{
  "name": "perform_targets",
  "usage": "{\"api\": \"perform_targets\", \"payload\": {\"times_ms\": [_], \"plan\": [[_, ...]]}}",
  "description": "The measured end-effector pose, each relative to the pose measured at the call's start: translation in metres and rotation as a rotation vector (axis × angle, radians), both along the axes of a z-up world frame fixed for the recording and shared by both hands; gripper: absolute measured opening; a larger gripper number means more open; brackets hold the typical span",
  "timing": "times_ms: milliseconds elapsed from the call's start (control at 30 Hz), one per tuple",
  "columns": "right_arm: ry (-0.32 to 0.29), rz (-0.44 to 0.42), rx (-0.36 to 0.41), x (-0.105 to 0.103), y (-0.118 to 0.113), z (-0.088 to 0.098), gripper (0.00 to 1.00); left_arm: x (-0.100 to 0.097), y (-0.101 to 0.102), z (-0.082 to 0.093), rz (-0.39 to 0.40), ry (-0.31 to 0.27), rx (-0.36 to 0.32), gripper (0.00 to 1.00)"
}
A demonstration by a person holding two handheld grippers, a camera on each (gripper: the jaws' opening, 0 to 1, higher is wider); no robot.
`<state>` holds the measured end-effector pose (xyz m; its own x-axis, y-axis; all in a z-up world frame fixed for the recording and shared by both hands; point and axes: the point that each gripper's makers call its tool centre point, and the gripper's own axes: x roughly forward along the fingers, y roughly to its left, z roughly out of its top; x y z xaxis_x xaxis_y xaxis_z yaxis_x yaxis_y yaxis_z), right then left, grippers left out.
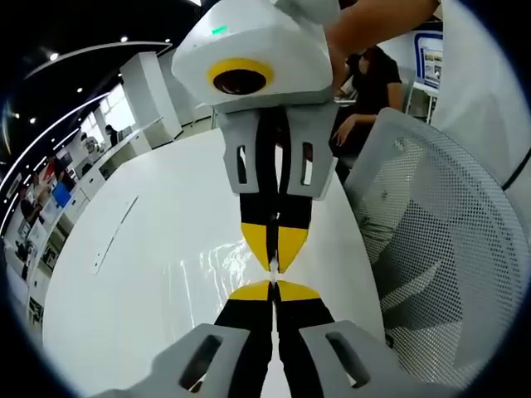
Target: Open the resealable bag by pulling the two sides of the seal apart until the entire bag opening is separated and visibly accessible.
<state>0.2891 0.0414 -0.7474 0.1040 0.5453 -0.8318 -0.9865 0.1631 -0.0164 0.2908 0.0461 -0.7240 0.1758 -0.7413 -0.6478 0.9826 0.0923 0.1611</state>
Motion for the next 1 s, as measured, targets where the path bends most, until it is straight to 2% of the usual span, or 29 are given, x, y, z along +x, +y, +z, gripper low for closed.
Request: {"api": "perform_targets", "payload": {"times_ms": [533,633,700,833,1000], "plan": [[-0.002,-0.053,-0.049,0.007,-0.029,-0.005,0.00,0.002,0.004,0.002,0.005,-0.001,-0.011,0.00],[-0.012,-0.053,-0.070,0.005,-0.033,-0.004,0.00,0.004,0.011,0.000,0.014,-0.005,-0.005,0.00],[0.000,-0.075,-0.056,0.005,-0.032,0.002,0.00,0.003,0.014,-0.003,0.027,0.030,-0.016,0.00],[-0.022,-0.046,-0.090,0.003,-0.030,0.002,0.00,-0.001,0.013,-0.005,0.012,0.023,0.001,0.00],[-0.001,-0.063,-0.098,0.000,-0.032,-0.001,0.00,0.000,0.012,-0.004,0.007,0.015,0.007,0.00]]}}
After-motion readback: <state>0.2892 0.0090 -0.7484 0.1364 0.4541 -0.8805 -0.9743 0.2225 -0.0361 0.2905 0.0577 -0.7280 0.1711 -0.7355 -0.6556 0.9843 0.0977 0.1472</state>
